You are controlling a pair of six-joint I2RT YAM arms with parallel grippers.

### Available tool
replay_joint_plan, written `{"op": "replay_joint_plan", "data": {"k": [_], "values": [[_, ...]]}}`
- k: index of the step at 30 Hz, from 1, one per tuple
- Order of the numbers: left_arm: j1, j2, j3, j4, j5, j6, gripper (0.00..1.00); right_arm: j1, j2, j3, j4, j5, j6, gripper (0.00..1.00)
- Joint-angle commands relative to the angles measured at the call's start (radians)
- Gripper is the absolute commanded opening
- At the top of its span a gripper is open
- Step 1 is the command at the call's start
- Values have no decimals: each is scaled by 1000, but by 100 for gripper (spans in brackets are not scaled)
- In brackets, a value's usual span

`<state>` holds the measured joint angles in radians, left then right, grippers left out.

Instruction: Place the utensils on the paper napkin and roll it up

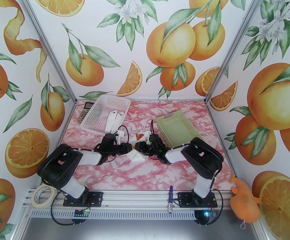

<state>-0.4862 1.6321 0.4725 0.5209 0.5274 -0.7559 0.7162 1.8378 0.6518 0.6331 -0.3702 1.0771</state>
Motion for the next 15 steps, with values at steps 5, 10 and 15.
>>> {"op": "replay_joint_plan", "data": {"k": [5,10,15], "values": [[5,91,59,49,-5,-6,32,12,55,-29,-111,-1,-5,31],[3,116,59,100,1,-20,25,11,58,-25,-108,-4,-4,27],[6,131,61,120,10,-20,16,13,59,-21,-113,-6,-5,26]]}}
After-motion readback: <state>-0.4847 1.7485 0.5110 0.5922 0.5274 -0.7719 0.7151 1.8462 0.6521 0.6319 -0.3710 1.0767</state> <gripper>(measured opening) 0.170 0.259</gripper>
